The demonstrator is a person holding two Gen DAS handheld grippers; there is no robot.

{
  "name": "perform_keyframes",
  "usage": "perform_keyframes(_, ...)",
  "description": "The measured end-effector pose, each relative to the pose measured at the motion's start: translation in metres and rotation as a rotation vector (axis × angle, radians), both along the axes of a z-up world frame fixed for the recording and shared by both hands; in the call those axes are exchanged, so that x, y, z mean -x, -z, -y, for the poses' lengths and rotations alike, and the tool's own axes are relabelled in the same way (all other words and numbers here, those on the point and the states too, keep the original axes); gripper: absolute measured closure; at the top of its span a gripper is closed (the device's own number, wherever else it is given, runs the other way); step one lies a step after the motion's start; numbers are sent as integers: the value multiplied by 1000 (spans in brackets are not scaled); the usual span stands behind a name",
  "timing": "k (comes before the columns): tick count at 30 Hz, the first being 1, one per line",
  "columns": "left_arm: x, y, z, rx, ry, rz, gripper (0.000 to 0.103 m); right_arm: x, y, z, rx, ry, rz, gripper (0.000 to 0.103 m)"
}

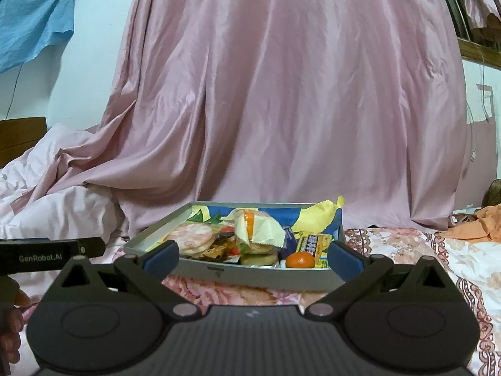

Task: Organize snacks
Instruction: 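Withdraw both open grippers back from the tray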

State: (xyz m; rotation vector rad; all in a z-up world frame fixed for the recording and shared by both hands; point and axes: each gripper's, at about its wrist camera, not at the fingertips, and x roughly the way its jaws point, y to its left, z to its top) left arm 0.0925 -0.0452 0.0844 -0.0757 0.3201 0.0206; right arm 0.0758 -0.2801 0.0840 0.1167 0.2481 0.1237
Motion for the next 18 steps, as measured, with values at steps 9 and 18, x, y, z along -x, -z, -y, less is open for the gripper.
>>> perform_keyframes(9,20,6,-16,18,-8,2,1,17,-2,-12,-2,9,-11,0)
perform_keyframes(18,49,15,-37,41,8,1,1,36,-4,-26,-4,32,-22,0)
